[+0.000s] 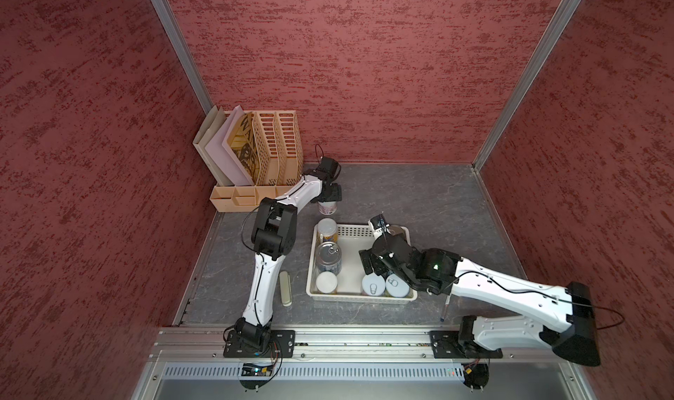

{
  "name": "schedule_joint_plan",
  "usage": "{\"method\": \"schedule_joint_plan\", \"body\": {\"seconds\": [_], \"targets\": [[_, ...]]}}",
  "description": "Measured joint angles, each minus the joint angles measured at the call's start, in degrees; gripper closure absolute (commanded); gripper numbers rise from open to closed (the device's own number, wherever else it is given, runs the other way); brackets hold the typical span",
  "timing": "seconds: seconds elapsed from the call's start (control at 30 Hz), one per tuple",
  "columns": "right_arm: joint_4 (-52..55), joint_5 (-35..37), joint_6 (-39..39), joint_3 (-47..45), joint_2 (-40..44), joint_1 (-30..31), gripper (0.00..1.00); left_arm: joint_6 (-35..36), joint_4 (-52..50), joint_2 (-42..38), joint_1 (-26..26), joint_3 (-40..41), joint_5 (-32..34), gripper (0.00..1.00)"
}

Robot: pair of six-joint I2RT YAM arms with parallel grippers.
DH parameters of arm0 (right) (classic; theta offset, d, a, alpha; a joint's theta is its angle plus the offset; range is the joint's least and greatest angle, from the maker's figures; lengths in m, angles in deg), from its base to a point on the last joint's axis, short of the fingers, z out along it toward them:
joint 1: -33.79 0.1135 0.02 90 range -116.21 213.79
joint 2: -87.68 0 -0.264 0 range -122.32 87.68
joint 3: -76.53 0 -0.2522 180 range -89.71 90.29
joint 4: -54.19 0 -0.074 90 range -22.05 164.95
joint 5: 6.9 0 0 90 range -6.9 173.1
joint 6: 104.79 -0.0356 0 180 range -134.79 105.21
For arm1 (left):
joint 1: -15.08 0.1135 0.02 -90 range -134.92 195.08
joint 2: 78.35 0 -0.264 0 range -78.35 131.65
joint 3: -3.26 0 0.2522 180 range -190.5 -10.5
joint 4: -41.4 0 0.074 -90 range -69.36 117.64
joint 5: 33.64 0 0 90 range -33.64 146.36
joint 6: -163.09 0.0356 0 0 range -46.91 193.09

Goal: Put the canned food in the basket
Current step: Pick up the canned food from the center of the board, then place the canned food in the basket.

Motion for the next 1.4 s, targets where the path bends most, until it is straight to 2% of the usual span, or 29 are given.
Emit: {"method": "schedule_joint_plan", "body": {"seconds": [0.03,0.13,0.33,0.57,0.93,1.4], "targets": [[0.02,-0.04,0.00,0.00,-0.09,0.02,0.02,0.35,-0.11,0.00,0.00,0.00,0.24,0.39],[0.02,-0.15,0.00,0.00,-0.28,0.00,0.02,-0.33,-0.50,0.00,0.00,-0.04,0.52,0.56],[0.04,0.17,-0.24,0.00,-0.52,0.00,0.02,-1.40,-2.25,-0.39,-0.11,-0.04,0.61,0.68],[0.00,1.36,-0.98,-0.02,0.52,-0.31,0.02,-4.33,-6.99,-4.46,-0.42,-0.04,0.94,0.69],[-0.68,1.62,-3.15,-2.58,5.73,-4.22,0.02,-7.58,-10.93,-20.26,-2.67,0.02,4.55,0.68],[-2.12,1.70,-8.09,-10.10,17.68,-12.07,0.02,-9.09,-13.66,-33.70,-19.21,4.76,9.07,0.65]]}}
